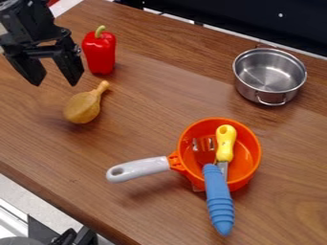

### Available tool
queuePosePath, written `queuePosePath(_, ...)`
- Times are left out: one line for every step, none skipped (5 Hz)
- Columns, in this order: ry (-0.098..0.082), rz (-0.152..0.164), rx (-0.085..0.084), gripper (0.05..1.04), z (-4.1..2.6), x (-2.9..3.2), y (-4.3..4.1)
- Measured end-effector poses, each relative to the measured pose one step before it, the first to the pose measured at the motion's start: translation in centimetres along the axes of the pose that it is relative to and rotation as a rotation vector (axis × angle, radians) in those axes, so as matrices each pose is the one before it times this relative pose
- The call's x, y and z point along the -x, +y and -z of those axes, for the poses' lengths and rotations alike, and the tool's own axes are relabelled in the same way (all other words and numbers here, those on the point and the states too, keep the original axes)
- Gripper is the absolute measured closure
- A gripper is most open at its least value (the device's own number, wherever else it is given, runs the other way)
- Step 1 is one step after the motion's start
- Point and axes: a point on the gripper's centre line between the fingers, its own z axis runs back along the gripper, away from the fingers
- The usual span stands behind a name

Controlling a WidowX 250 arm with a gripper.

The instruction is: Move the drumstick to the top middle of the table

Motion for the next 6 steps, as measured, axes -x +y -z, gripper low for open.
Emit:
queuePosePath(0.0204,-0.0082,0.0119,0.085,0.605,0.301,-0.033)
queuePosePath(-0.0174,0.0007,0.0153,0.085,0.561,-0.712,-0.346)
queuePosePath(-0.0171,-0.0063,0.02,0.085,-0.415,-0.887,-0.2)
queuePosePath(0.0112,-0.0143,-0.0203,0.085,-0.019,-0.72,-0.143)
queuePosePath(0.0203,-0.0237,-0.0455,0.085,0.501,-1.183,-0.798)
queuePosePath(0.0012,0.0336,-0.0289,0.085,0.248,-0.234,-0.89)
